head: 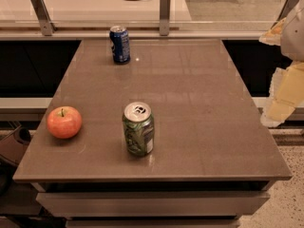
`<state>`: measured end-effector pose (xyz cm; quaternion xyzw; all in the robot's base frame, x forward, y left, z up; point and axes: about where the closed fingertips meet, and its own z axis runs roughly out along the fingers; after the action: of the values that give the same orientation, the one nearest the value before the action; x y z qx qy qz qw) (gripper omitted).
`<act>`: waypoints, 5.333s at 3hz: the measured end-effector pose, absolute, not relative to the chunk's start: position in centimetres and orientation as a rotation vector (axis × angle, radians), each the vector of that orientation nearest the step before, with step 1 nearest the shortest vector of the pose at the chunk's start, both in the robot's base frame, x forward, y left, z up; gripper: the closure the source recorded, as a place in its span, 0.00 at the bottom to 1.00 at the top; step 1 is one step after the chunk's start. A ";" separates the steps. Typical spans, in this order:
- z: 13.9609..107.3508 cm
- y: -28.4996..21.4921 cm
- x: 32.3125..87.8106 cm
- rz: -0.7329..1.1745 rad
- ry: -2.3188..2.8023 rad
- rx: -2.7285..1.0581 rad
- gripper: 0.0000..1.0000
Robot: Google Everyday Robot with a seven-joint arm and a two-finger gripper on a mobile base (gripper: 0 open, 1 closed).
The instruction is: Pick pepsi can
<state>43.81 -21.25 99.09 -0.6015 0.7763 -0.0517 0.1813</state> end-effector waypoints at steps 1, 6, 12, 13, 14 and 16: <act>99.3 -21.2 43.9 -0.146 2.185 -1.690 0.00; 99.7 -10.9 55.8 0.377 1.697 -1.029 0.00; 97.1 -2.7 69.7 0.460 1.618 -0.876 0.00; 95.9 -0.4 71.8 0.473 1.615 -0.890 0.00; 94.9 1.5 73.6 0.515 1.592 -0.884 0.00; 92.7 4.9 76.4 0.623 1.561 -0.866 0.00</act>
Offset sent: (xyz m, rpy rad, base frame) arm 0.0417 0.0105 0.0160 0.3019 -0.1651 -0.0410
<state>76.38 4.92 92.73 -0.3715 0.6692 0.2669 0.5856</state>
